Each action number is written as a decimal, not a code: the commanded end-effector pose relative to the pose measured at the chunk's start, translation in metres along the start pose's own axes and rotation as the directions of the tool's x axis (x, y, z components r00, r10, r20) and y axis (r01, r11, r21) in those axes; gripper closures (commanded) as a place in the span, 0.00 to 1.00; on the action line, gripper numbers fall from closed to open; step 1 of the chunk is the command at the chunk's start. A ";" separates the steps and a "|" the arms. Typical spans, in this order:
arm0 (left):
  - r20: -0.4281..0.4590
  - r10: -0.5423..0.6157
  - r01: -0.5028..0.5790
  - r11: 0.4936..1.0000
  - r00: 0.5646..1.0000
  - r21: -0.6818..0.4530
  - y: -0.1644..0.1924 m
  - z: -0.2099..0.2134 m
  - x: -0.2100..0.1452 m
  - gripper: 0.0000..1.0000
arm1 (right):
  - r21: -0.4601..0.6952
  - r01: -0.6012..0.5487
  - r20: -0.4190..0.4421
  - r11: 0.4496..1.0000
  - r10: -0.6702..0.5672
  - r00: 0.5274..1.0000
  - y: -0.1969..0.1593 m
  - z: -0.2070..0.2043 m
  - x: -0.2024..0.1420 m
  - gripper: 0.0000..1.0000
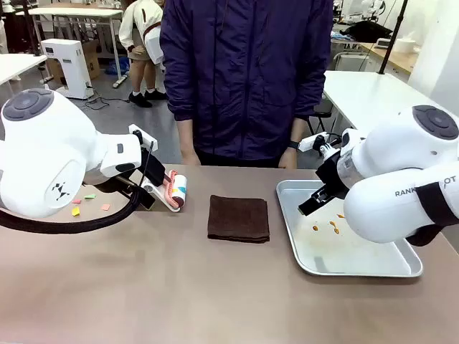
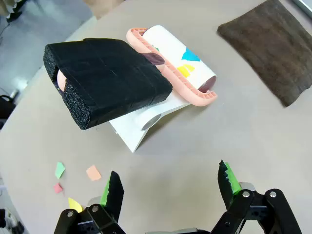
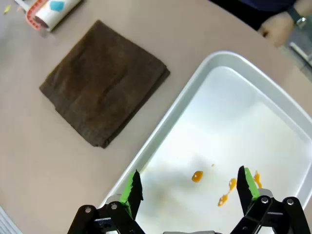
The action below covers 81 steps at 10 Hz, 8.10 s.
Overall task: Clean the surface of the table.
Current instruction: Hold the Lint Roller with your left hand and the towel with your right hand.
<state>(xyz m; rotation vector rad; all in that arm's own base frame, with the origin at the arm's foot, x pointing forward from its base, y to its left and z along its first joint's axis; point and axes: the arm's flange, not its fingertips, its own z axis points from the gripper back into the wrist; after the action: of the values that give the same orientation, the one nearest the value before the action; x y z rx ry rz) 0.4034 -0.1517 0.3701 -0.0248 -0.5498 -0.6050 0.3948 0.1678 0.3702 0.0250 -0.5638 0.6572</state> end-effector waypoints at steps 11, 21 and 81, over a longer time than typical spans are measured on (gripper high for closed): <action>0.000 0.000 0.000 1.000 1.000 0.000 0.000 0.000 0.000 0.00 | 0.000 0.000 0.001 1.000 0.000 1.000 0.000 0.001 0.000 0.00; -0.105 0.584 -0.589 0.763 0.805 -0.268 0.092 0.139 -0.052 0.00 | 0.472 0.598 -0.153 0.648 -0.608 0.779 -0.041 0.157 -0.061 0.00; -0.437 0.631 -0.767 0.552 0.641 -0.328 0.124 -0.032 0.091 0.00 | 0.051 0.716 -0.473 0.696 -0.615 0.631 0.027 -0.131 0.117 0.00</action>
<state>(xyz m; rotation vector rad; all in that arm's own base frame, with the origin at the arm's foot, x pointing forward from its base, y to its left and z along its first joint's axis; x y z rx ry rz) 0.5478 -0.0998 0.4013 -0.6360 -0.0557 0.0912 0.5098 0.2714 0.3115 0.3405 -0.0232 -0.0174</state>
